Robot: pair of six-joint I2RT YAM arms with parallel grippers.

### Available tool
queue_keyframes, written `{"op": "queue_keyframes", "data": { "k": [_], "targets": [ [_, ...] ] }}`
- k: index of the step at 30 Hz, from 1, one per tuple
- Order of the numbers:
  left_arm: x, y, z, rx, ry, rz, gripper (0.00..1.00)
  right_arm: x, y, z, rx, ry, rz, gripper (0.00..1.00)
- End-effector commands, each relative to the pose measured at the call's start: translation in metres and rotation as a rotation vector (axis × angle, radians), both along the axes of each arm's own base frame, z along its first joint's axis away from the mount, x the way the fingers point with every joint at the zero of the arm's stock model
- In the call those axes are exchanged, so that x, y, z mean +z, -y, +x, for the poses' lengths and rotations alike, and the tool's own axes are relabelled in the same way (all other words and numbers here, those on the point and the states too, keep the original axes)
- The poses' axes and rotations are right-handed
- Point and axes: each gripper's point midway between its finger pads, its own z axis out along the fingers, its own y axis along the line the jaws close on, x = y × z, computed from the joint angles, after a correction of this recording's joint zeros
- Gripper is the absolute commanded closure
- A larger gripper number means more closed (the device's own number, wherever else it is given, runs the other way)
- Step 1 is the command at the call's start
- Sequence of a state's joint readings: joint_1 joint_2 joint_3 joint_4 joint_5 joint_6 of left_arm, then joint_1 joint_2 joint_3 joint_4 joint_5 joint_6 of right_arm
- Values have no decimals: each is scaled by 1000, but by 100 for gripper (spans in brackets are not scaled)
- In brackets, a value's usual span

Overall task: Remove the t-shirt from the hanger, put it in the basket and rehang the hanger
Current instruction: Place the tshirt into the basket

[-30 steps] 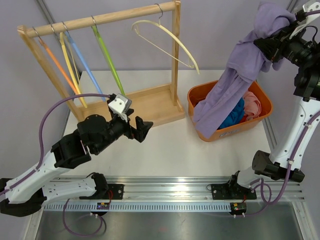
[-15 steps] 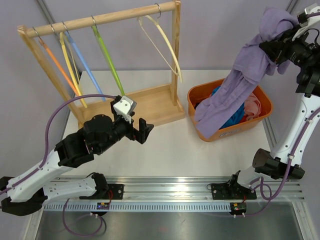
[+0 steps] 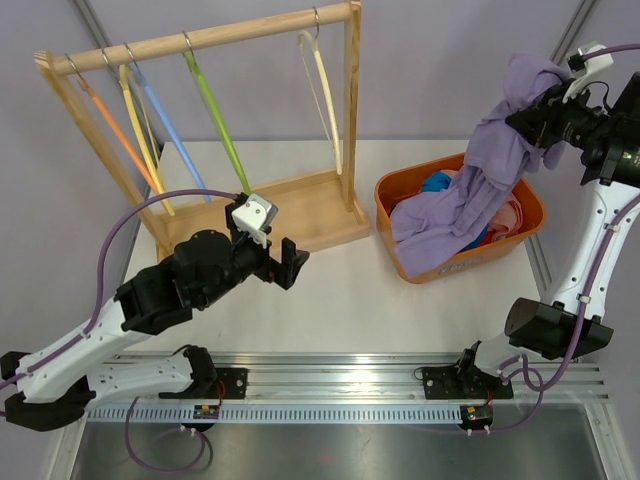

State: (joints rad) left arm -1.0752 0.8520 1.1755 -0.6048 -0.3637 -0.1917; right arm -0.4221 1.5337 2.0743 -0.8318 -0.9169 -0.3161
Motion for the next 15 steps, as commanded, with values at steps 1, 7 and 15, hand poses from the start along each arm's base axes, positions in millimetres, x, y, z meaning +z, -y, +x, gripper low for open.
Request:
{"op": "queue_keyframes", "data": {
  "k": [1,7,15],
  "targets": [
    [3,4,1,0,3,-17,1,6,-3,-12,6,44,-41,100],
    [-2,5,2,0,-2,-12,1,-21,-7,-16,27,-24,-10,100],
    [-6,10,3,-9,-11,7,1,-50,-17,-20,84,-89,47,100]
  ]
}}
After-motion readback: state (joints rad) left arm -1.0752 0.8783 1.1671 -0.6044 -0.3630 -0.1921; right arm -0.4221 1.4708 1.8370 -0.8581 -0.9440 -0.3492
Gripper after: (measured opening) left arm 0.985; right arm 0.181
